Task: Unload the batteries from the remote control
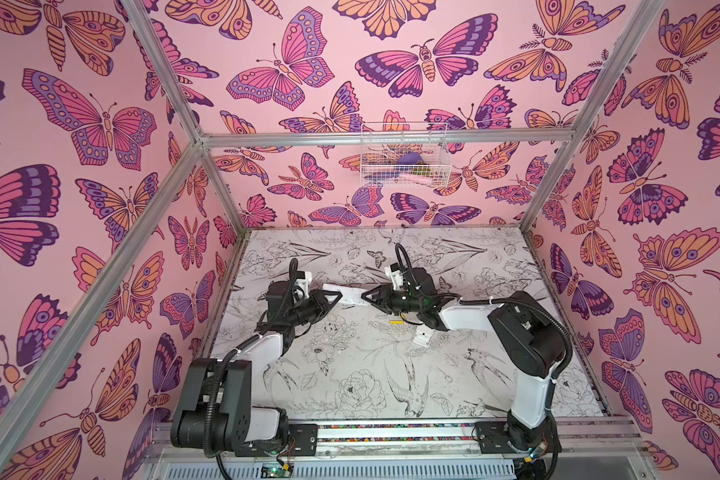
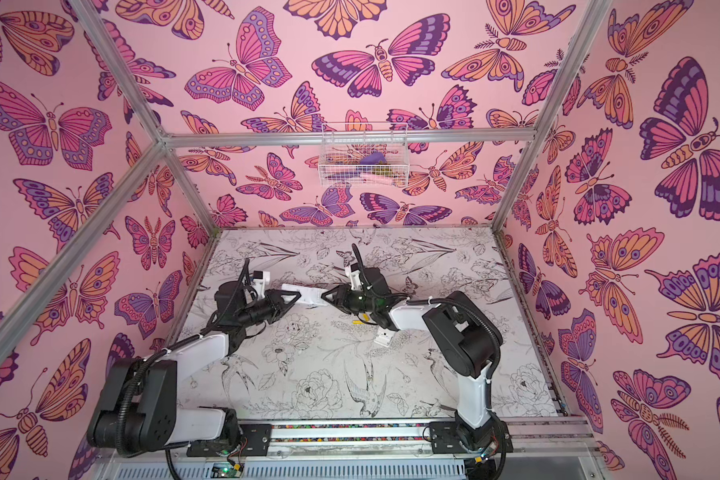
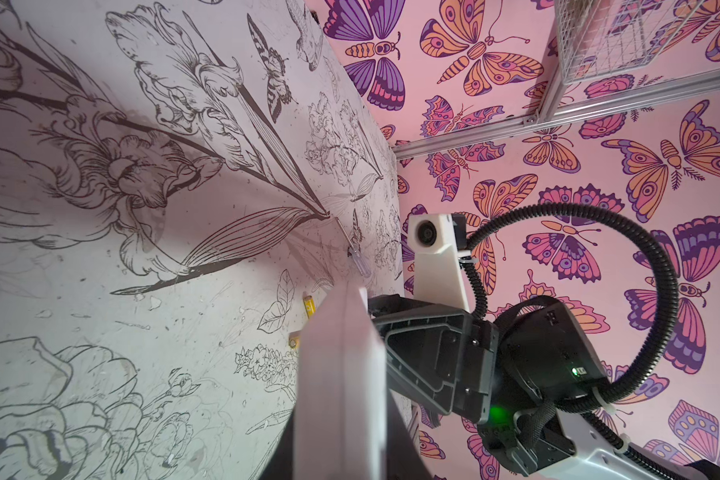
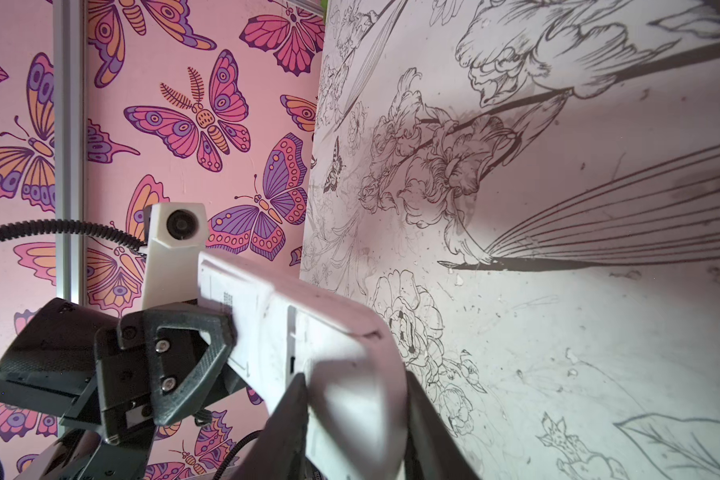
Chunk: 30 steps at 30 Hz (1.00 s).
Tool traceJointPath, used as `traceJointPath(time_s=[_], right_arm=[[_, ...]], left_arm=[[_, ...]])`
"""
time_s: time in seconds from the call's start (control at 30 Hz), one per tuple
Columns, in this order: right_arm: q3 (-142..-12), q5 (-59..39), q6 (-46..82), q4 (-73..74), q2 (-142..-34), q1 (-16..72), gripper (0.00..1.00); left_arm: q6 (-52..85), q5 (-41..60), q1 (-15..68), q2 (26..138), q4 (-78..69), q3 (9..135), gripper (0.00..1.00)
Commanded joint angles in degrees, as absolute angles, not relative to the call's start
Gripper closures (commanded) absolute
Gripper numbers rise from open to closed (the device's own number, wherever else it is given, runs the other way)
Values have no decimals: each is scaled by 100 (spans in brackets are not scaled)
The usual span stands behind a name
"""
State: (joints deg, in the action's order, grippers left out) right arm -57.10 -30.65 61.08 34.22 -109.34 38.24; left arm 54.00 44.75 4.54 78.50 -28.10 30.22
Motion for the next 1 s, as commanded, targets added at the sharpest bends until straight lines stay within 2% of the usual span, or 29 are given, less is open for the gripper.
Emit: traceJointPath(time_s=[0.0, 0.53, 0.97], right_arm=[[-5626, -3019, 5977, 3310, -10733, 3785, 64], [-5502, -2963, 5840, 3146, -10415, 3775, 68], [-5668, -3152, 6047, 3414, -10643, 3841, 77]], left_arm=[[5183, 4515, 424, 7866, -2852, 3173, 100], [4749, 4317, 414, 7884, -2386, 3182, 100], [4775, 4292, 510, 7934, -2363, 3169, 100]])
